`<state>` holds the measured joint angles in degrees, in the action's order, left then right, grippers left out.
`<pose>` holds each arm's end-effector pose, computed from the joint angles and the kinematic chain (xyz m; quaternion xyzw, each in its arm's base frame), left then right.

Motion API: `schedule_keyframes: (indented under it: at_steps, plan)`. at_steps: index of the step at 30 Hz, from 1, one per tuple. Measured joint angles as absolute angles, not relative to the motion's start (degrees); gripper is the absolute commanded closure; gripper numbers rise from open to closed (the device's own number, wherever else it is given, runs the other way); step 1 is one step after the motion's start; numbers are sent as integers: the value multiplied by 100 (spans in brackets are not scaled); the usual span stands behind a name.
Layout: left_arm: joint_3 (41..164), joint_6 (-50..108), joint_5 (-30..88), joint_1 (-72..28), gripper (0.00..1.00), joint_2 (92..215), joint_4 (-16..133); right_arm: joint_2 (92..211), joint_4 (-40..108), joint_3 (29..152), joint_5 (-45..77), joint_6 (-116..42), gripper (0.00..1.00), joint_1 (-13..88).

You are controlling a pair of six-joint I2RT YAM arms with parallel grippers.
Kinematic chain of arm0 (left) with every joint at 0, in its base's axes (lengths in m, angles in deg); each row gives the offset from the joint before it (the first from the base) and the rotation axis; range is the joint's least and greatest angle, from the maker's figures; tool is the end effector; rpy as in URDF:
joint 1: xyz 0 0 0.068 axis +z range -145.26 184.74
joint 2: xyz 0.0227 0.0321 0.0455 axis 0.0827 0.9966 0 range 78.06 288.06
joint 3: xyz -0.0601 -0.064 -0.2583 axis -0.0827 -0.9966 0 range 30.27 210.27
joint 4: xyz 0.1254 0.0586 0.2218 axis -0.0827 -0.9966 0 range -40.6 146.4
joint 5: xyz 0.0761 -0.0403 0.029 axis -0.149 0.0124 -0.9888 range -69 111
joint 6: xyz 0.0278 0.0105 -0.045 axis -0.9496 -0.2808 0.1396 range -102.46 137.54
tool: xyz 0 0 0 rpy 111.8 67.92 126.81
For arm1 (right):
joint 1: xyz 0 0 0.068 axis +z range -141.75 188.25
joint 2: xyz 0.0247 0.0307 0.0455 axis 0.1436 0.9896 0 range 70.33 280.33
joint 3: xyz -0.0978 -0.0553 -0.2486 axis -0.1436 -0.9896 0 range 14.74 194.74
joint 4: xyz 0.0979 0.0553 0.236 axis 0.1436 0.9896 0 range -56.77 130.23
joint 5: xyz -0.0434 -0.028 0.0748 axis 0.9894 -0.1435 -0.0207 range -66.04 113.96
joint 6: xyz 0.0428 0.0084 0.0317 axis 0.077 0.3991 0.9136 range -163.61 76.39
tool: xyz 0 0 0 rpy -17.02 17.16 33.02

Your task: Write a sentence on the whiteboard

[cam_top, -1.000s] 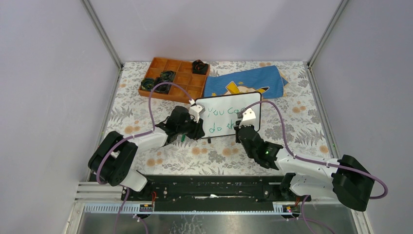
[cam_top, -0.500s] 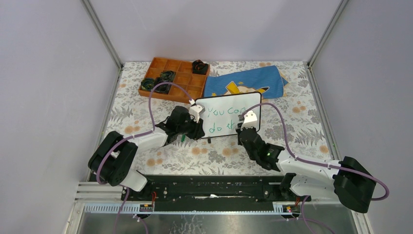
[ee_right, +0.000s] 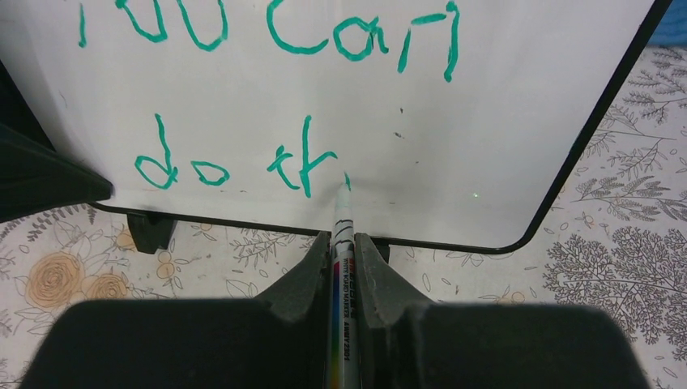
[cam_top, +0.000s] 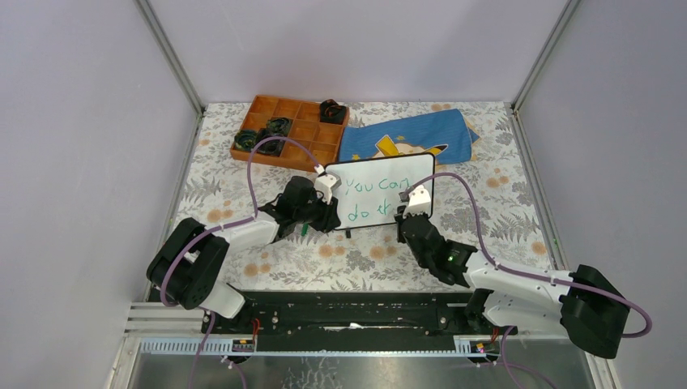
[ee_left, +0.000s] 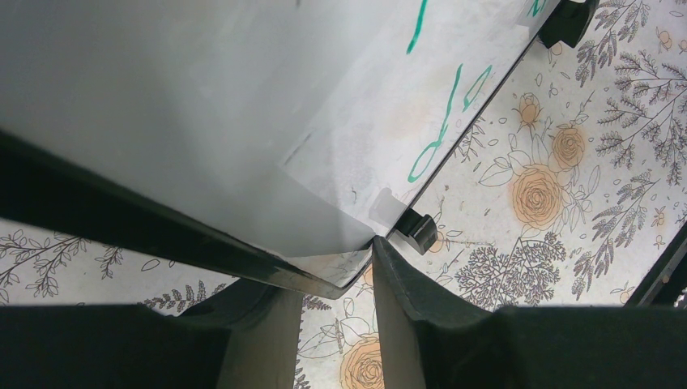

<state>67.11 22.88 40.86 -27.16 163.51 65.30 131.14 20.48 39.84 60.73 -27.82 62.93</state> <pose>0.2387 -0.1629 0.1640 0.2762 0.8510 -0.2816 0.3468 0.1443 0.1668 0.2097 -0.0991 0.8041 0.0875 0.5797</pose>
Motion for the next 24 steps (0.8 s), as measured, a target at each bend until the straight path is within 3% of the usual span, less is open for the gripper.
schedule_keyframes:
  at_steps: [24]
  plan:
    - [6711, 2288, 4044, -2746, 59, 16351, 6532, 13173, 1705, 4078, 6097, -2839, 100, 6293]
